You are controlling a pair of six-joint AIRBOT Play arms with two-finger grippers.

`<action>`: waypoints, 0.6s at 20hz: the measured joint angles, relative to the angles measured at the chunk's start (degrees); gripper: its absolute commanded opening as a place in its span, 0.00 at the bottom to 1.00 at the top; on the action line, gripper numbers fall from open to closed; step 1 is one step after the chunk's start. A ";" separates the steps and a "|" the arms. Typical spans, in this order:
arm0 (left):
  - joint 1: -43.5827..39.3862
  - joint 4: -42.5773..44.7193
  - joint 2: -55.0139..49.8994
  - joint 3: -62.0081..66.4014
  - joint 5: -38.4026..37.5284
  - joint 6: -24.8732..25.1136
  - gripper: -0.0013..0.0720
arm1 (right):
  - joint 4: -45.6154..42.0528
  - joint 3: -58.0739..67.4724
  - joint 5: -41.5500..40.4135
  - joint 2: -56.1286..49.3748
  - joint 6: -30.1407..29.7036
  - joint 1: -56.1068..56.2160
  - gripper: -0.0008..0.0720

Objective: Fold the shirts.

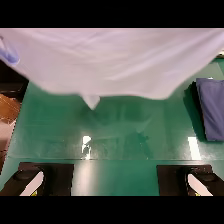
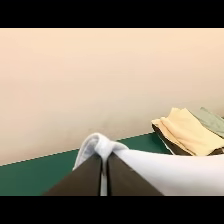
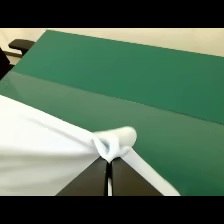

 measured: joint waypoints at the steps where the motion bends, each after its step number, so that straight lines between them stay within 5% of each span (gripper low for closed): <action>1: 0.00 0.02 -0.44 0.37 -0.35 0.00 0.04 | -0.17 1.09 0.68 -0.68 0.81 -0.02 0.03; 6: 0.00 2.10 -10.23 1.09 -5.60 0.02 0.04 | -1.20 0.00 3.98 -9.38 5.62 0.94 0.03; 12: 0.02 3.65 -34.03 1.25 -15.47 -0.15 0.05 | -3.45 -10.64 0.79 -26.01 8.02 6.01 0.03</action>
